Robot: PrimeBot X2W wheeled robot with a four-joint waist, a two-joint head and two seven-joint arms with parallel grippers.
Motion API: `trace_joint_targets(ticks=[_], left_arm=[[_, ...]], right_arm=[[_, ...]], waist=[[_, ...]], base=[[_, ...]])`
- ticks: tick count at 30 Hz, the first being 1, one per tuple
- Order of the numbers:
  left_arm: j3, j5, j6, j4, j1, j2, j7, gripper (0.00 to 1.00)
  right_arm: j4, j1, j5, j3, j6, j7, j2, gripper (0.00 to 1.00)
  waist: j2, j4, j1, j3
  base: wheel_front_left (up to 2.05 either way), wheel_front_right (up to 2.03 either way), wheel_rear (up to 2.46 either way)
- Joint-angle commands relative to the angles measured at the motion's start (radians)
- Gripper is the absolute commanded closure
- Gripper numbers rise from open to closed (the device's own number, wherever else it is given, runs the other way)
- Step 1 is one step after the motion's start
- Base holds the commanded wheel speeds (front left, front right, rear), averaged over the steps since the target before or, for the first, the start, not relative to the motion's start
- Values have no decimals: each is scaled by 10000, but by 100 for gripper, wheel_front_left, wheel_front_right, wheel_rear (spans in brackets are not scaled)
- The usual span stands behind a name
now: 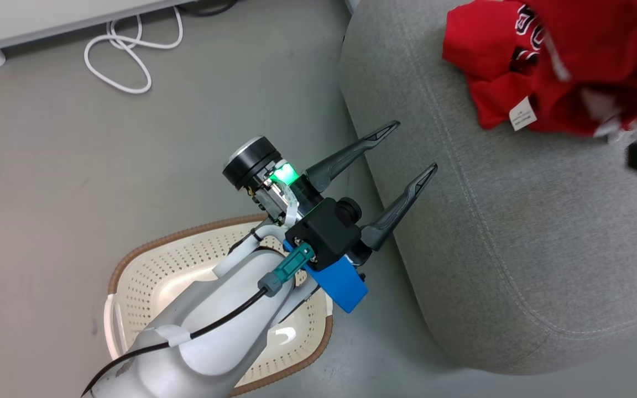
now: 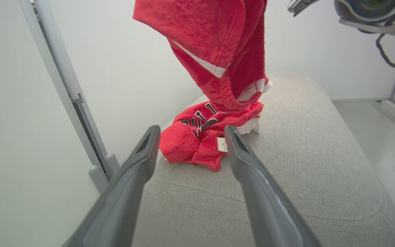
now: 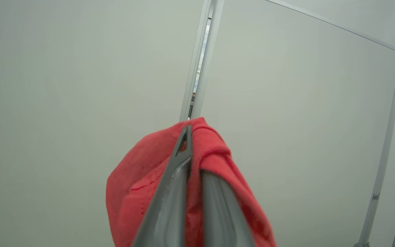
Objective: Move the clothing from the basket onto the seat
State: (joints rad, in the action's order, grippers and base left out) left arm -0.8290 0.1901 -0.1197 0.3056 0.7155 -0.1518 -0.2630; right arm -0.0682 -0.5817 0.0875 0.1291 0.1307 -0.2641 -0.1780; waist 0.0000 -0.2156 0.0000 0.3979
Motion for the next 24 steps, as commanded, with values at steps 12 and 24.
trace_joint_targets(ticks=[12, 24], left_arm=[[65, -171, 76, -205, 572, 57, -26, 0], [186, -300, 61, -277, 889, -165, -26, 0]], right_arm=[[491, -3006, -114, 1540, 1, -4, -2398, 100], [2522, -2448, -296, 2151, 1, -2, -2155, 100]], waist=[[0, 691, 0, 1338], [0, 807, 0, 2138]], base=[[0, 0, 0], [0, 0, 0]])
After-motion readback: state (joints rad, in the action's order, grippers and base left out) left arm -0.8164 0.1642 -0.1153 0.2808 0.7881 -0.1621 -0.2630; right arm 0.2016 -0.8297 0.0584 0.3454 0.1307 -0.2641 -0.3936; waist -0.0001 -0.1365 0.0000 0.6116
